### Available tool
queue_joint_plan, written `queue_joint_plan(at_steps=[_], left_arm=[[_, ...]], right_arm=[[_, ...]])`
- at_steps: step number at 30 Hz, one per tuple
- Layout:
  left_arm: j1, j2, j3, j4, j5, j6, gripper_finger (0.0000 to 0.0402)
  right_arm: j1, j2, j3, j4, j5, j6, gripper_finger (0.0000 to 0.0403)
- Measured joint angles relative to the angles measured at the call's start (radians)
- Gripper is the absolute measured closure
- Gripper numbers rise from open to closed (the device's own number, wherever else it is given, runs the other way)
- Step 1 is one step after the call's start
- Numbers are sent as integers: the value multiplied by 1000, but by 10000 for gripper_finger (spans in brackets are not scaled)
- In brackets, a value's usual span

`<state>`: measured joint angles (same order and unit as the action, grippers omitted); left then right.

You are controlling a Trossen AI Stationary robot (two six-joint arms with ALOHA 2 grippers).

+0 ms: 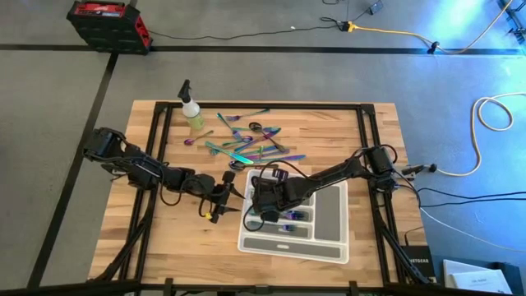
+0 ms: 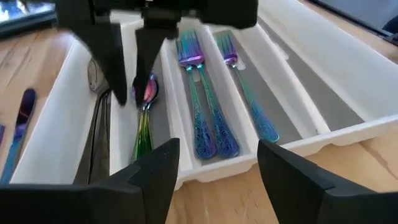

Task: Sort silverware
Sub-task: Put the black spoon into the white silverware tray

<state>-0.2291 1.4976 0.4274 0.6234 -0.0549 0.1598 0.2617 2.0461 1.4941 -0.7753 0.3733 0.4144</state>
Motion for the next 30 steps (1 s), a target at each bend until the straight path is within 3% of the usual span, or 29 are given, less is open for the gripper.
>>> queue_joint_plan(at_steps=[6,11,16,21,26,30], left_arm=[[1,-112,-1,-9,-151,-52,198],[37,-226,-33,35,-304,39,198],[113,-299,-119,137,-234,16,199],[223,-314,-214,178,-171,-135,199],[342,-313,-225,-27,-172,-312,199],[396,-313,-225,-92,-53,-256,199]], right_arm=[[57,-80,-16,18,232,-23,358],[52,-216,-161,267,237,-68,358],[56,-326,-383,616,180,-122,359],[53,-372,-559,984,106,-159,359],[53,-373,-578,1045,90,-157,359],[53,-373,-578,1056,72,-158,359]])
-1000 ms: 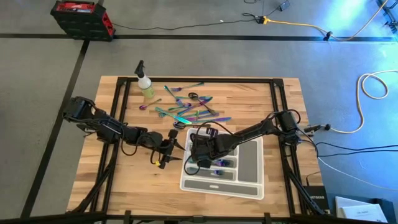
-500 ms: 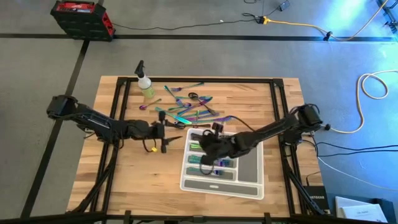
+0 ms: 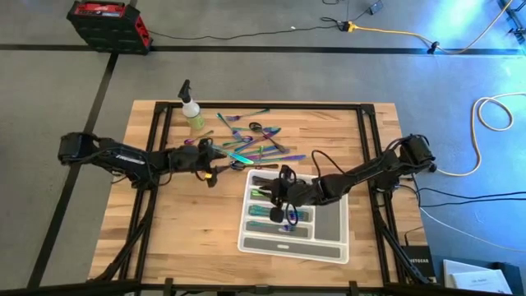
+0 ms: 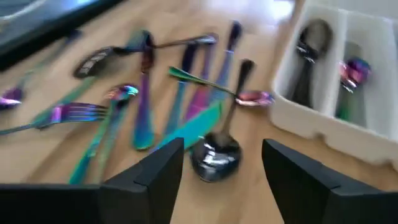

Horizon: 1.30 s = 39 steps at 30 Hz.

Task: Sort silverware
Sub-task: Put the black spoon into the white silverware tray

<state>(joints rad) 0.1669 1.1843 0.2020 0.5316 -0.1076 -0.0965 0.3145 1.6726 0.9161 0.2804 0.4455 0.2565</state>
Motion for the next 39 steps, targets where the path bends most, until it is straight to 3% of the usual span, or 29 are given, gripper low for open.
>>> queue_joint_plan(at_steps=[3,5,12,21,27,39], left_arm=[[13,0,8,-13,88,93,199],[13,0,24,-57,90,190,199],[10,20,73,-182,33,649,199],[4,140,150,-295,-57,962,199],[-16,254,188,-270,-83,1064,199],[20,378,231,-169,-56,1089,210]], right_arm=[[0,0,0,7,-52,-2,359],[0,0,0,6,-75,-3,359],[0,0,0,8,-99,-3,359],[0,0,0,8,-99,-3,359],[0,0,0,7,-99,-3,359],[0,0,0,7,-99,-8,359]])
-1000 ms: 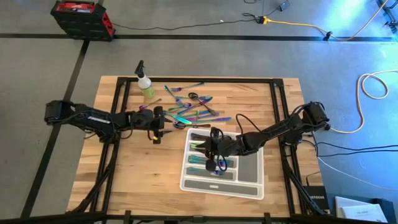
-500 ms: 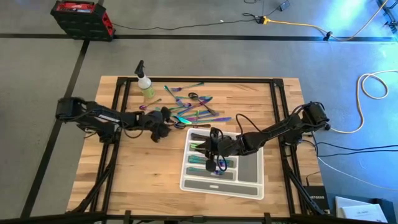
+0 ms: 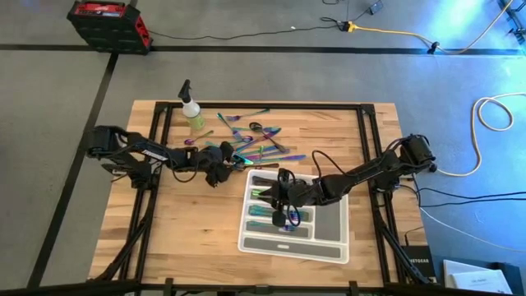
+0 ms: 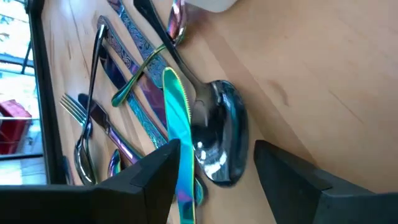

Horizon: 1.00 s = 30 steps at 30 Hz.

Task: Sort silverware
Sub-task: Put the black spoon into the white silverware tray

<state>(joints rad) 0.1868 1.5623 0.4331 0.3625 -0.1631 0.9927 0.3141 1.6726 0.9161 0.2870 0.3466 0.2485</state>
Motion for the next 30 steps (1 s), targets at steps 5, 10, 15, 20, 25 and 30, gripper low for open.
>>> queue_joint_plan(at_steps=[5,10,15,20,25,30], left_arm=[[31,48,11,23,44,-9,255],[29,54,12,18,47,-7,328],[-5,46,9,16,-28,-93,393],[-81,-12,4,-18,-133,-267,399],[-165,-118,2,-58,-195,-418,400],[-227,-261,3,-126,-191,-698,401]], right_arm=[[0,0,0,0,0,0,359],[0,0,0,0,0,4,359],[0,0,0,0,0,5,359],[12,-5,0,41,3,-1,359],[52,-51,1,21,152,-76,359],[86,-81,2,13,215,-213,359]])
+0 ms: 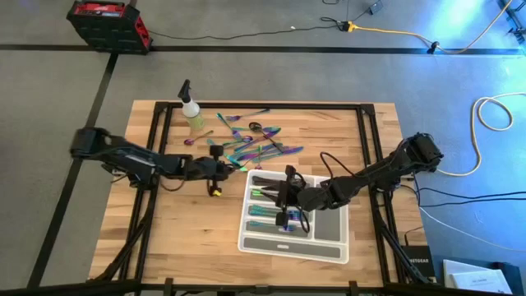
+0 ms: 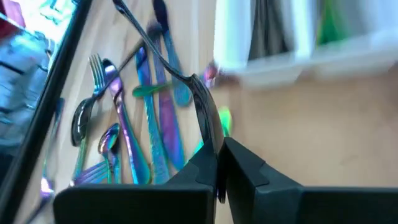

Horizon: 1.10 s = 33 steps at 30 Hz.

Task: Sort silverware
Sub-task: Put the black spoon into the white silverware tray

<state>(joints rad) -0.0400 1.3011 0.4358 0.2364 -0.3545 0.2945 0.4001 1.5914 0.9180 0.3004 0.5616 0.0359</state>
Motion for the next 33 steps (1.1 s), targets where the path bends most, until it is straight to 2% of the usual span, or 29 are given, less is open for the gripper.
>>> queue_joint_plan(at_steps=[5,8,12,17,21,25,28,33], left_arm=[[-19,-151,2,-98,12,-236,401],[0,-225,2,-106,122,-422,401],[14,-269,2,-50,298,-586,401],[15,-275,2,53,373,-854,402],[14,-275,2,102,373,-979,402],[7,-268,2,128,279,-1058,401],[-2,-263,2,169,237,-1097,401],[-22,-263,2,299,218,-1175,401]], right_arm=[[54,4,27,-70,29,-295,359],[96,30,131,-202,142,-406,359],[125,82,283,-392,295,-481,359],[123,154,407,-516,392,-533,357],[124,254,476,-574,560,-669,336],[130,359,556,-555,736,-802,298],[130,397,592,-546,753,-781,269],[122,400,599,-499,710,-697,228]])
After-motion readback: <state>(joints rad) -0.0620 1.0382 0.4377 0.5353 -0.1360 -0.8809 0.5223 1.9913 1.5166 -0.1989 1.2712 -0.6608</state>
